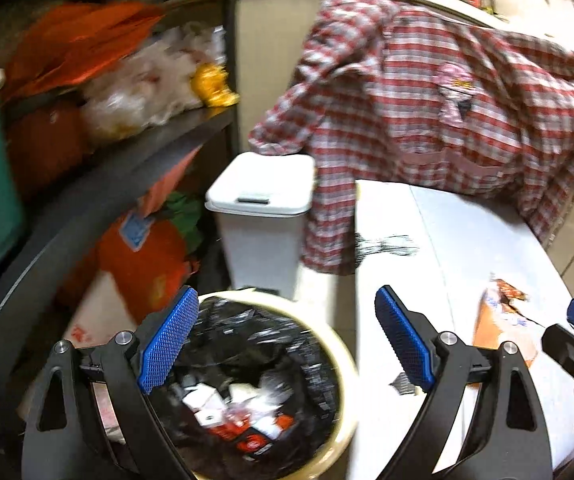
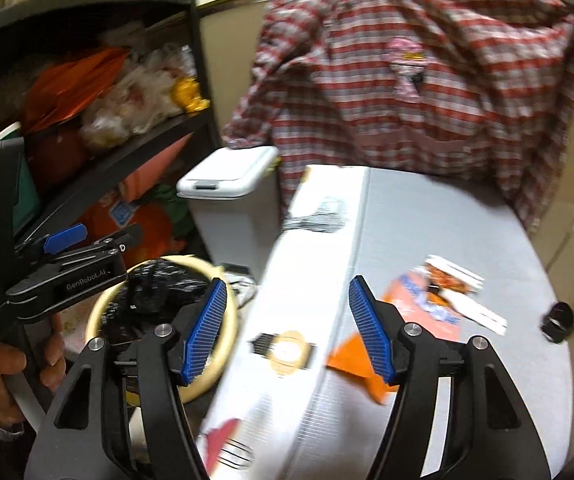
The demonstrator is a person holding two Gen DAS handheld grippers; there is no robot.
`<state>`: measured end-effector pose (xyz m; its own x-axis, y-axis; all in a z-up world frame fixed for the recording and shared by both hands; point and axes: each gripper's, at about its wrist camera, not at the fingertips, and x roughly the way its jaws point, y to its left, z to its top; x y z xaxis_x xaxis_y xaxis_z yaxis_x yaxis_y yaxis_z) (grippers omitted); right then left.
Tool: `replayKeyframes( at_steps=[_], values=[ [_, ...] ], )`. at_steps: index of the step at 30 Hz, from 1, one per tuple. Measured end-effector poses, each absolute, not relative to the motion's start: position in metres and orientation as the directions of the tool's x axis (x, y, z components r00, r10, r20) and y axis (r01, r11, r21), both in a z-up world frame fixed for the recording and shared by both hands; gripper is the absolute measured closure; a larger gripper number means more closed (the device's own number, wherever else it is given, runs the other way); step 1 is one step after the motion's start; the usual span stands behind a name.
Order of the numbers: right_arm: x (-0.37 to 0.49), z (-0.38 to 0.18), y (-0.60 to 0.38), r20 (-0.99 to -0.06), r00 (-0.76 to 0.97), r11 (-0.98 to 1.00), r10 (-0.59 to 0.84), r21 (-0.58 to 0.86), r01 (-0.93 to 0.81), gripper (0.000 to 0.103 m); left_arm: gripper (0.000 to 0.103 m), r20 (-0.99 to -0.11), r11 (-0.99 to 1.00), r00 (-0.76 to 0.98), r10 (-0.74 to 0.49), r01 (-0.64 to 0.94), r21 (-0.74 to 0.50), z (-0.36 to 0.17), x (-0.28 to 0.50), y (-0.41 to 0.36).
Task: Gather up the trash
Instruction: 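Move both tools back over the orange snack bag and white tube, then grasp the white tube with the right tool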
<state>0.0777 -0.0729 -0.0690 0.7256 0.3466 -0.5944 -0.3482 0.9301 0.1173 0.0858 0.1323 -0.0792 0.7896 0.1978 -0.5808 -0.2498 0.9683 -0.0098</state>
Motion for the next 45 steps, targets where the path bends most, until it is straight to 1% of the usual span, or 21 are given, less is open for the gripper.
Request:
replayKeyframes(
  at_steps=[6,9,13,18,21,25,29,34,40,45],
  values=[
    [0.076,-0.068,-0.129,-0.585,0.768,0.963,0.262,0.105,-0.248,0.039,0.016,-0.564,0.991,0.817,0.118,-0.136,0.010,-0.083,0.102,0.073],
    [0.078,-0.072,-0.159,-0.590,0.780,0.977,0.211,0.100,-0.188,0.039,0.016,-0.565,0.998,0.824,0.052,-0.058,0.007,-0.088,0.108,0.042],
    [0.082,-0.081,-0.193,-0.596,0.787,0.988,0.156,0.098,-0.121,0.039,0.016,-0.561,0.998,0.827,-0.025,0.055,0.036,-0.097,0.112,0.002],
    [0.098,-0.103,-0.230,-0.605,0.789,0.993,0.105,0.101,-0.054,0.039,0.016,-0.569,0.986,0.817,-0.087,0.151,0.065,-0.111,0.114,-0.033],
    [0.114,-0.121,-0.245,-0.623,0.778,0.995,0.081,0.092,-0.029,0.039,0.016,-0.587,0.983,0.804,-0.100,0.173,0.068,-0.123,0.117,-0.046],
    [0.132,-0.139,-0.256,-0.651,0.753,0.991,0.099,0.132,-0.016,0.039,0.016,-0.610,0.977,0.785,-0.109,0.199,0.081,-0.142,0.119,-0.060],
    [0.154,-0.154,-0.255,-0.672,0.730,0.989,0.126,0.142,-0.040,0.039,0.016,-0.640,0.971,0.756,-0.136,0.229,0.064,-0.158,0.124,-0.069],
    [0.178,-0.171,-0.239,-0.701,0.700,0.990,0.139,0.114,-0.082,0.039,0.016,-0.668,0.966,0.729,-0.147,0.252,0.063,-0.172,0.130,-0.076],
    [0.206,-0.191,-0.222,-0.743,0.658,0.991,0.125,0.060,-0.119,0.039,0.016,-0.712,0.967,0.680,-0.172,0.255,0.010,-0.185,0.142,-0.070],
    [0.225,-0.199,-0.215,-0.764,0.631,0.989,0.131,0.056,-0.138,0.039,0.016,-0.729,0.972,0.661,-0.180,0.234,-0.028,-0.191,0.151,-0.065]
  ],
)
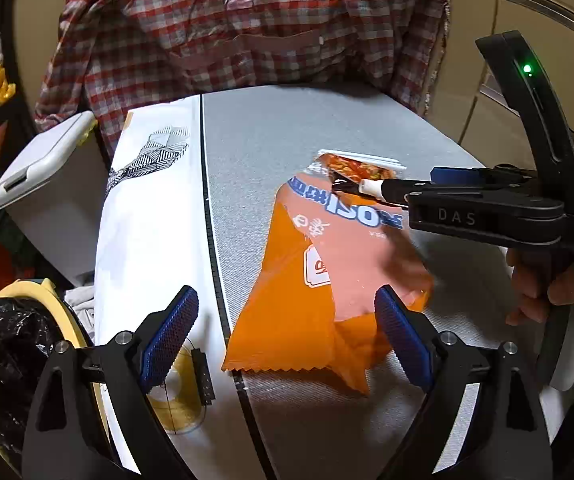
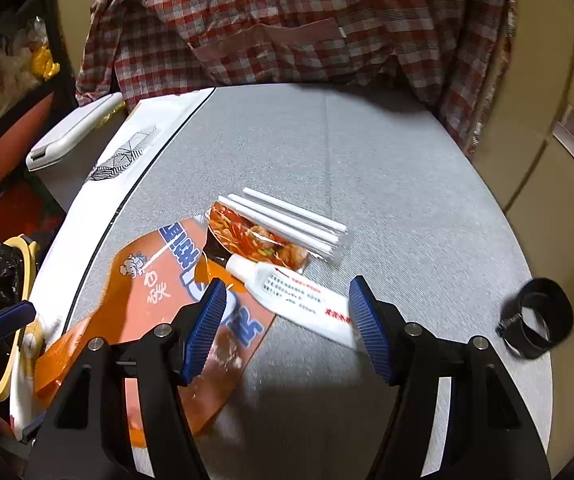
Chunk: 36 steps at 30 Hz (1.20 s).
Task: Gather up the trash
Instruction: 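Grasp the white tube with the right tool, then grasp the orange snack bag with the left tool and carry both toward the bin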
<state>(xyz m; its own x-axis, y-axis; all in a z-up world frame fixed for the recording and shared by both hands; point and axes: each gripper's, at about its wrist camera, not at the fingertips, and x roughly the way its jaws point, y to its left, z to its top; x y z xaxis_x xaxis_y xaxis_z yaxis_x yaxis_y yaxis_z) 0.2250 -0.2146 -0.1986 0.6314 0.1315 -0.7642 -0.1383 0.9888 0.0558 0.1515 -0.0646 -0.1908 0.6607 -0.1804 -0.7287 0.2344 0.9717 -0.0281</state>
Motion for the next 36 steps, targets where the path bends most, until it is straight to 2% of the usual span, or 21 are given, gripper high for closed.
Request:
replayKeyframes(
  at_steps=[6,7,8,9,10,16,23,25,26,27,28,29,30,32,36],
  values=[
    [0.239,-0.214,-0.209,-0.799,0.591,0.988,0.112,0.026,-0.152,0.039,0.017,-0.753,0.975,0.631,-0.188,0.211,-0.066,-0.198,0.159,-0.058],
    [0.239,-0.217,-0.208,-0.803,0.587,0.987,0.103,0.012,-0.158,0.051,0.018,-0.753,0.975,0.630,-0.190,0.210,-0.071,-0.198,0.160,-0.057],
    [0.238,-0.216,-0.210,-0.794,0.593,0.984,0.135,0.036,-0.176,0.069,0.018,-0.752,0.976,0.631,-0.189,0.209,-0.070,-0.198,0.160,-0.057],
    [0.237,-0.215,-0.210,-0.792,0.593,0.981,0.146,0.038,-0.191,0.074,0.018,-0.751,0.976,0.633,-0.186,0.207,-0.067,-0.197,0.160,-0.056],
    [0.234,-0.211,-0.208,-0.784,0.602,0.977,0.148,0.023,-0.210,0.085,0.018,-0.750,0.977,0.635,-0.184,0.203,-0.067,-0.197,0.160,-0.055],
    [0.220,-0.197,-0.222,-0.771,0.611,0.977,0.181,0.071,-0.200,0.089,0.018,-0.748,0.977,0.636,-0.191,0.193,-0.086,-0.194,0.160,-0.051],
    [0.190,-0.142,-0.259,-0.720,0.654,0.971,0.232,0.206,-0.119,0.089,0.018,-0.755,0.968,0.617,-0.220,0.233,-0.091,-0.194,0.157,-0.057],
    [0.185,-0.133,-0.264,-0.715,0.663,0.973,0.222,0.205,-0.104,0.089,0.025,-0.764,0.965,0.604,-0.228,0.245,-0.094,-0.197,0.157,-0.059],
    [0.180,-0.129,-0.265,-0.715,0.665,0.974,0.216,0.204,-0.097,0.089,0.035,-0.769,0.963,0.597,-0.229,0.254,-0.090,-0.198,0.156,-0.060],
    [0.175,-0.126,-0.266,-0.714,0.668,0.975,0.212,0.202,-0.094,0.089,0.050,-0.775,0.961,0.590,-0.229,0.263,-0.084,-0.199,0.156,-0.062],
    [0.169,-0.122,-0.267,-0.709,0.674,0.976,0.205,0.198,-0.089,0.089,0.061,-0.777,0.959,0.585,-0.233,0.271,-0.083,-0.199,0.155,-0.063],
    [0.166,-0.120,-0.267,-0.707,0.678,0.977,0.202,0.196,-0.086,0.089,0.083,-0.778,0.954,0.580,-0.241,0.290,-0.079,-0.199,0.155,-0.065],
    [0.162,-0.118,-0.268,-0.704,0.682,0.977,0.198,0.195,-0.083,0.089,0.096,-0.778,0.951,0.580,-0.241,0.303,-0.069,-0.197,0.153,-0.066],
    [0.156,-0.113,-0.268,-0.699,0.689,0.978,0.193,0.193,-0.079,0.089,0.103,-0.765,0.949,0.597,-0.243,0.308,-0.061,-0.191,0.150,-0.066],
    [0.143,-0.107,-0.270,-0.682,0.706,0.976,0.191,0.210,-0.062,0.088,0.103,-0.722,0.955,0.645,-0.252,0.286,-0.078,-0.167,0.140,-0.055]
  ],
)
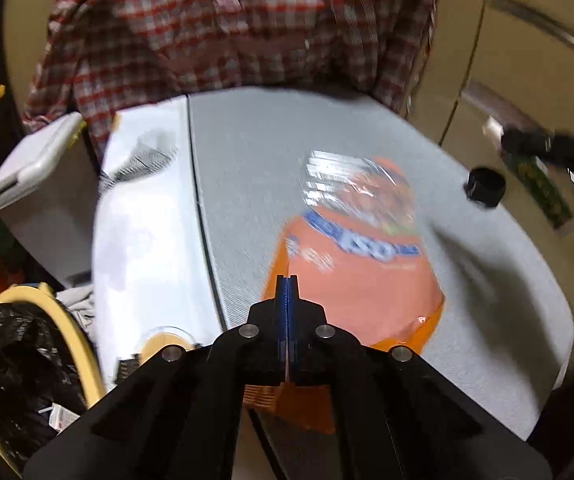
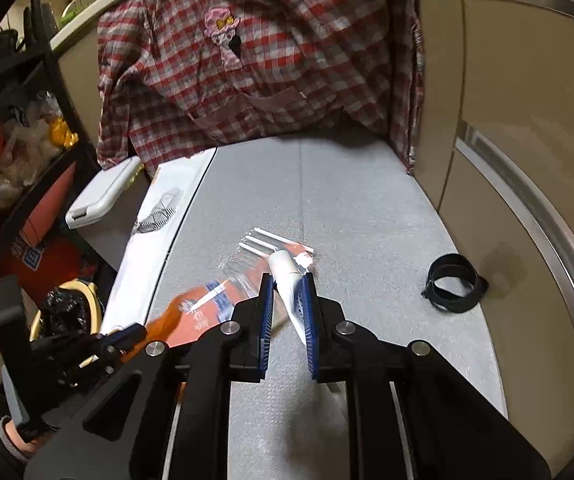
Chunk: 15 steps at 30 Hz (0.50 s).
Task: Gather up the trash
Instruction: 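Grasp the orange snack bag with the left tool and carry both toward the bin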
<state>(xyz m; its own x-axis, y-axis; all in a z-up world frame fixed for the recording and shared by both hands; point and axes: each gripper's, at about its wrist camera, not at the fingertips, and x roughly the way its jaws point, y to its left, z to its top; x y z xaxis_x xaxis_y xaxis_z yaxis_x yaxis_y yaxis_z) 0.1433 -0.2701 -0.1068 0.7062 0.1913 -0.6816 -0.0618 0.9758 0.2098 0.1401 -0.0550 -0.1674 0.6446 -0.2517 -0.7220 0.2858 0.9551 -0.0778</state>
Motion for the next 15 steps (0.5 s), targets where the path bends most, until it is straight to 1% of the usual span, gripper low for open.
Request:
replayKeyframes(
  at_steps=[7,15],
  values=[
    [0.124,-0.102,-0.260,-0.666,0.714,0.968,0.216,0.240,-0.069,0.088,0.103,-0.670,0.969,0.703,-0.238,0.219,-0.115,-0.134,0.126,-0.025],
    [0.109,-0.091,-0.214,-0.642,0.719,0.962,0.267,0.226,-0.155,0.088,0.103,-0.628,0.987,0.761,-0.163,0.128,-0.101,-0.101,0.106,0.016]
  ],
)
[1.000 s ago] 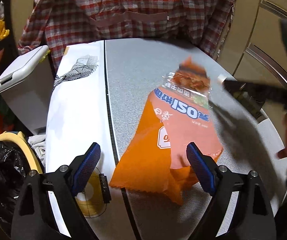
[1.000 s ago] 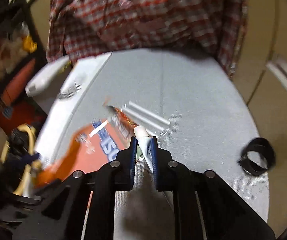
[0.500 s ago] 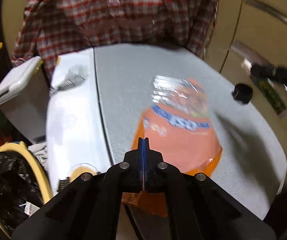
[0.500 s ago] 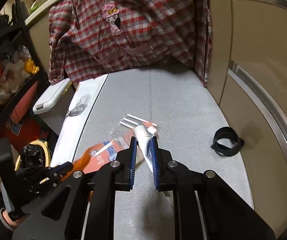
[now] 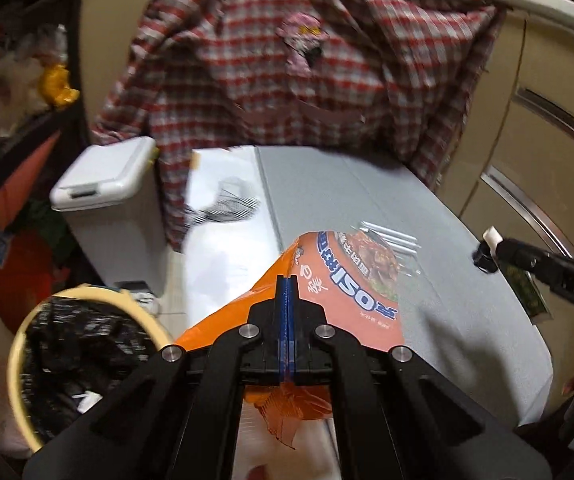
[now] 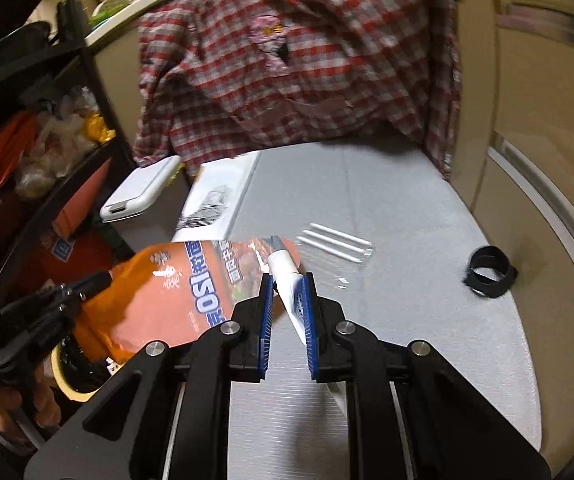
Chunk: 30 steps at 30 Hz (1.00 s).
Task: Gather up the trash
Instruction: 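Grasp the orange snack bag with the left tool and carry both toward the bin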
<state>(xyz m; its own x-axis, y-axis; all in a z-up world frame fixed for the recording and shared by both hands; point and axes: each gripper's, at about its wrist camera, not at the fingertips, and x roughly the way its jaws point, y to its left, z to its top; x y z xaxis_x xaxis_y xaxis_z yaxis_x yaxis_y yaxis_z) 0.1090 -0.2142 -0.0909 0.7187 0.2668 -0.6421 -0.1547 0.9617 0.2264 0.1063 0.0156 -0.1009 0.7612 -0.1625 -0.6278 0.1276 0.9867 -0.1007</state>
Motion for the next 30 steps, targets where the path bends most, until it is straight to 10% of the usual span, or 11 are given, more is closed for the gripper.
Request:
replayKeyframes(
  at_steps=[30],
  values=[
    [0.086,-0.055,0.003,-0.562,0.564,0.778,0.605,0.266,-0.569,0.088,0.103,-0.575,0.968,0.788,0.220,-0.247,0.033,-0.048,0.025,0.191]
  ],
)
